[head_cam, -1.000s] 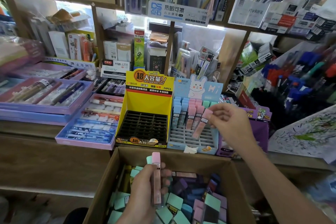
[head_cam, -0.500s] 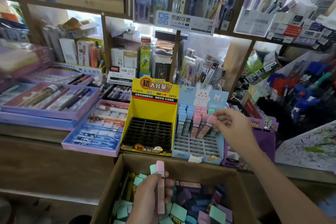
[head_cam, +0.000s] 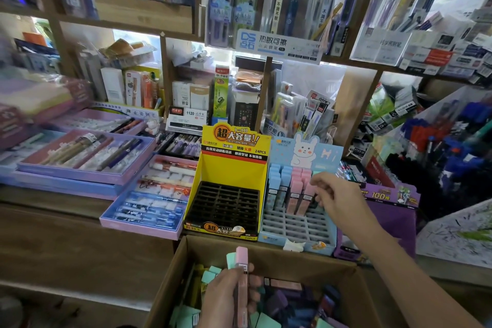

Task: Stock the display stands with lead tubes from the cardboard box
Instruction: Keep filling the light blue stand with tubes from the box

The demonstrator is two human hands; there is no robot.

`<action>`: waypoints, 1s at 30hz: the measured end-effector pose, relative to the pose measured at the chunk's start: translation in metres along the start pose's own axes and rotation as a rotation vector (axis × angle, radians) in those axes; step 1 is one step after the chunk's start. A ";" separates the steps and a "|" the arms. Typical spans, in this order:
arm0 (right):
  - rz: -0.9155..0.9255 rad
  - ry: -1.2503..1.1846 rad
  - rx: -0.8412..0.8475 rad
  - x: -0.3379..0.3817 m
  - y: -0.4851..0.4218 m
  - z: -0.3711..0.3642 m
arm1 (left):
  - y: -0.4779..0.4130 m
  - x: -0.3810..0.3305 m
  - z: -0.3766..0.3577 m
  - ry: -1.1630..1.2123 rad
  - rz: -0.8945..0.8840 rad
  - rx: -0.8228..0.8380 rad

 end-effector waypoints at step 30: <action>-0.042 -0.630 0.334 0.064 0.065 -0.045 | 0.015 0.005 -0.011 0.047 -0.084 0.180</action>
Point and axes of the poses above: each hand's wrist, its own y-axis away from the middle knuckle, its own z-axis out of the back of the hand, x = y × z, the point moved 6 cm from there along -y, towards the middle knuckle, and after that the axes turned 15 degrees about y, right-handed, at the moved point
